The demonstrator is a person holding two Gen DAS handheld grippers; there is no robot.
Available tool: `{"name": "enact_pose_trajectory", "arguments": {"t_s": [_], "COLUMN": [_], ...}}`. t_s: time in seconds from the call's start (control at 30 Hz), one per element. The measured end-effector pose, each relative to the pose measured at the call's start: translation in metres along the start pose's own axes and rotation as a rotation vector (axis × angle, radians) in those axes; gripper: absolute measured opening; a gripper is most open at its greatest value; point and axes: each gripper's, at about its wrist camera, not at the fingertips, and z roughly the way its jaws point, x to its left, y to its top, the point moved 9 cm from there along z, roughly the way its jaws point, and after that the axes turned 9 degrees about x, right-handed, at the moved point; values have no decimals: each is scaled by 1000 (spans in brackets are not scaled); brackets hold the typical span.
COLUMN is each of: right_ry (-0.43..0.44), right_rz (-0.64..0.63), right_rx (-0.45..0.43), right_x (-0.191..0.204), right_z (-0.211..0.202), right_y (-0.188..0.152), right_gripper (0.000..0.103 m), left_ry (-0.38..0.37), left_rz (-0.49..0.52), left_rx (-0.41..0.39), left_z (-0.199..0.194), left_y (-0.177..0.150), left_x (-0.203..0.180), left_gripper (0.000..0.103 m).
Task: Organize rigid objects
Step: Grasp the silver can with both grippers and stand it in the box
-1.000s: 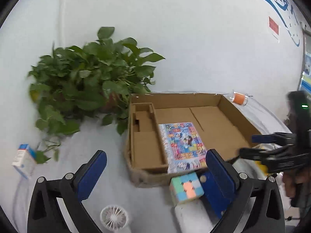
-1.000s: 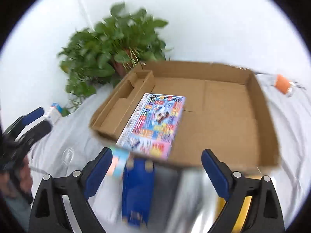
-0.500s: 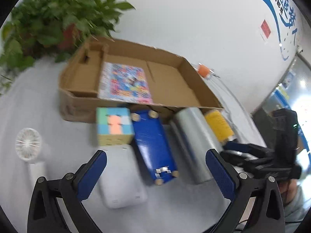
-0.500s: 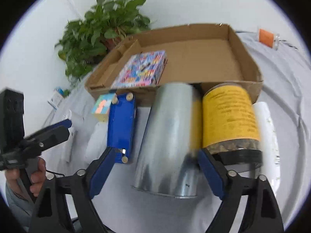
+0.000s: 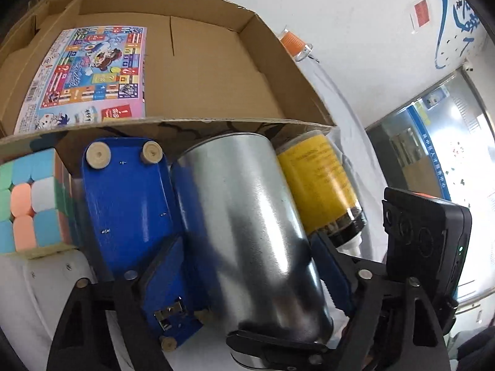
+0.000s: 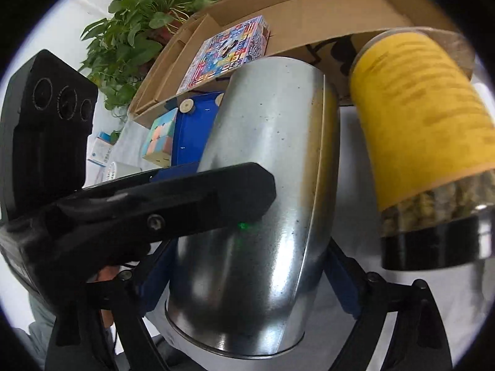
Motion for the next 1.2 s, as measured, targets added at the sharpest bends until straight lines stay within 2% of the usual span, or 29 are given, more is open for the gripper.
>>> {"name": "enact_pose_trajectory", "arguments": {"t_s": [0.1, 0.23, 0.33, 0.4, 0.47, 0.57, 0.7, 0.77, 0.8, 0.87, 0.9, 1.03, 1.07, 1.1, 1.2], "right_ry": [-20, -36, -49, -50, -47, -54, -103, -146, -139, -162, -181, -137, -137, -124, -172], "right_rz": [-31, -98, -143, -137, -121, -83, 3, 23, 20, -26, -51, -42, -30, -23, -49], "right_rx": [-52, -168, -216, -208, -178, -127, -28, 15, 39, 52, 39, -28, -37, -20, -30], "right_x": [19, 49, 61, 59, 51, 32, 0, -9, -6, 2, 6, 5, 1, 0, 0], "right_z": [-27, -78, -96, -94, -83, -55, -8, 9, 16, 15, 10, -10, -10, -4, -3], "right_y": [6, 45, 88, 124, 150, 175, 177, 169, 163, 153, 151, 163, 167, 167, 175], "right_gripper": [89, 89, 89, 89, 90, 90, 89, 89, 89, 90, 90, 89, 80, 78, 79], "left_ry": [-18, -3, 19, 44, 43, 25, -14, -5, 25, 76, 76, 126, 138, 147, 193], "left_rz": [-3, 84, 143, 174, 163, 129, 43, 2, -4, 10, 17, 31, 37, 39, 13], "left_rx": [-7, -129, -229, -270, -269, -230, -121, -61, -23, -2, -10, -105, -146, -180, -245], "left_z": [-6, -50, -91, -110, -119, -109, -62, -41, -28, -20, -21, -59, -76, -91, -117], "left_y": [-2, 17, 52, 88, 114, 157, 196, 199, 197, 192, 189, 176, 171, 166, 150], "left_x": [-10, -41, -61, -64, -54, -28, 17, 37, 44, 50, 50, 55, 57, 58, 66], "left_gripper": [79, 79, 79, 79, 79, 79, 73, 72, 72, 71, 71, 74, 76, 76, 76]}}
